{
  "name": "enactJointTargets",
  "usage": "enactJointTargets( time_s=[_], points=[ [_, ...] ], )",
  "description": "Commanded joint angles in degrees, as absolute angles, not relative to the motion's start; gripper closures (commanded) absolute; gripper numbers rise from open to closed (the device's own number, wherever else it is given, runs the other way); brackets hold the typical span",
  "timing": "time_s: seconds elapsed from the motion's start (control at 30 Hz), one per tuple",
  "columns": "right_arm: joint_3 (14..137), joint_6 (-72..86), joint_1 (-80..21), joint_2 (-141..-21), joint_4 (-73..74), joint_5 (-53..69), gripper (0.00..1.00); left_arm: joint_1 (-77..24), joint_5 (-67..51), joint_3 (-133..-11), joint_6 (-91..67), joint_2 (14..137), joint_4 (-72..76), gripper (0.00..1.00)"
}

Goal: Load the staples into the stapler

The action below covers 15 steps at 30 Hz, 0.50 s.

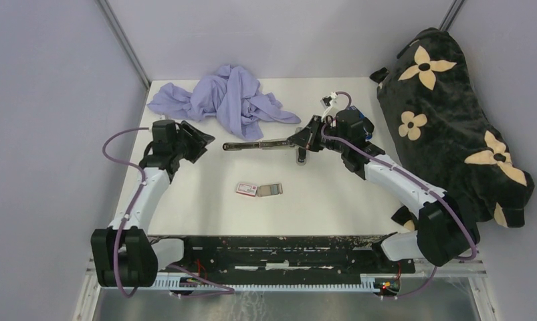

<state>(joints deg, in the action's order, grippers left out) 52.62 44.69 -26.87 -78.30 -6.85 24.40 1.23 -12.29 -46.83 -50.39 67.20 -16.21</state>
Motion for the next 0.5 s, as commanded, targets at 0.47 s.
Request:
enactJointTargets(
  time_s=[0.47],
  points=[
    [49.74,52.93,-27.21,-78.21,-30.66,28.17,0.99,-9.75,-10.11,-52.33,-55.73,77.62,-8.07,0.49]
  ],
)
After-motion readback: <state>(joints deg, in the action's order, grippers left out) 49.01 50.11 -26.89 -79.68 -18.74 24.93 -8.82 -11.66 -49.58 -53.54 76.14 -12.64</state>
